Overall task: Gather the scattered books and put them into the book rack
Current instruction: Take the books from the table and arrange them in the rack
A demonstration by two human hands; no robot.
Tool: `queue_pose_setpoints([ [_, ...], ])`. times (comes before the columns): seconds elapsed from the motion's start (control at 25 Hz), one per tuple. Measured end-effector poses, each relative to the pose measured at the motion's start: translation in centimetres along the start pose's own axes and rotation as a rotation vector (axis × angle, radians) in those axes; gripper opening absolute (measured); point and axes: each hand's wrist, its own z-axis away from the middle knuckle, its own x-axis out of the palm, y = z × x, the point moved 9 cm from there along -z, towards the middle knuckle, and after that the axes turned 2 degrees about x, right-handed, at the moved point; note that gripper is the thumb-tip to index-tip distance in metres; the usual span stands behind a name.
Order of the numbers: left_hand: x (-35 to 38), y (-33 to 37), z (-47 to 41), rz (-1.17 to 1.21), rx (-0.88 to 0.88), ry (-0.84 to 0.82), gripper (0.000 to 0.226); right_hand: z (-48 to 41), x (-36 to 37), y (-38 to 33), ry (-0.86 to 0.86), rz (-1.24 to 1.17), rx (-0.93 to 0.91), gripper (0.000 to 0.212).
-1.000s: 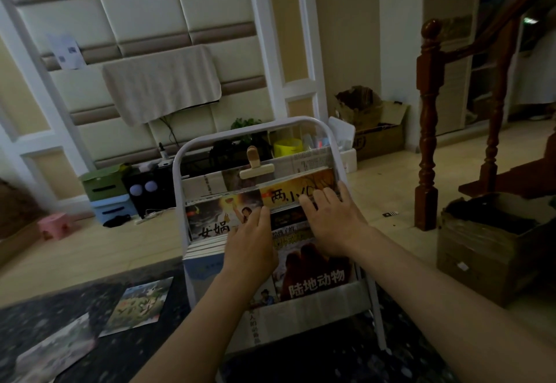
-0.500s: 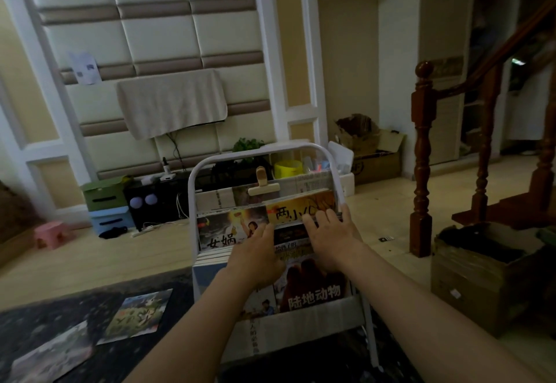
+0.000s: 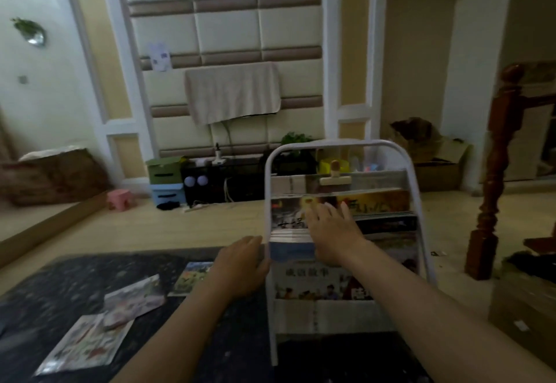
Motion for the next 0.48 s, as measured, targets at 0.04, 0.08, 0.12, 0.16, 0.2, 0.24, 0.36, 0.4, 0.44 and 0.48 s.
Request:
queue_pose_setpoints([
  [0.04,0.0,-2.1,0.9,0.003,-0.034,0.004,0.056,-0.5,-0.3,-1.7,0.007,-0.009,-0.027,0.077],
  [0.08,0.1,-4.3,1.7,0.008,-0.068,0.002,0.059,-0.9,-0.7,-3.3,0.028,-0.01,-0.056,0.071],
  [0.12,0.5,-6.7,2.7,0.016,-0.11,-0.009,0.06,-1.4,-1.1,-5.3,0.055,-0.003,-0.093,0.064],
  [0.16,0.9,-8.9,3.6,0.028,-0.149,-0.027,0.059,-1.7,-1.4,-7.2,0.082,-0.003,-0.133,0.057],
  [0.2,1.5,-11.0,4.5,0.045,-0.188,-0.052,0.057,-1.9,-1.6,-9.1,0.103,-0.011,-0.181,0.05],
  [0.24,2.2,-13.0,5.5,0.063,-0.223,-0.077,0.053,-2.1,-1.6,-11.2,0.125,-0.019,-0.238,0.044],
  [0.36,5.0,-17.9,8.5,0.103,-0.309,-0.145,0.039,-2.2,-0.3,-17.6,0.125,-0.045,-0.398,0.036],
  [0.4,6.0,-19.2,9.5,0.116,-0.336,-0.159,0.04,-2.3,0.7,-19.4,0.098,-0.054,-0.425,0.036],
  [0.44,7.0,-20.3,10.4,0.132,-0.362,-0.17,0.044,-2.5,2.1,-21.1,0.061,-0.053,-0.44,0.038],
  [0.48,8.0,-21.4,11.1,0.145,-0.389,-0.183,0.047,-2.7,3.5,-22.6,0.019,-0.049,-0.445,0.041],
])
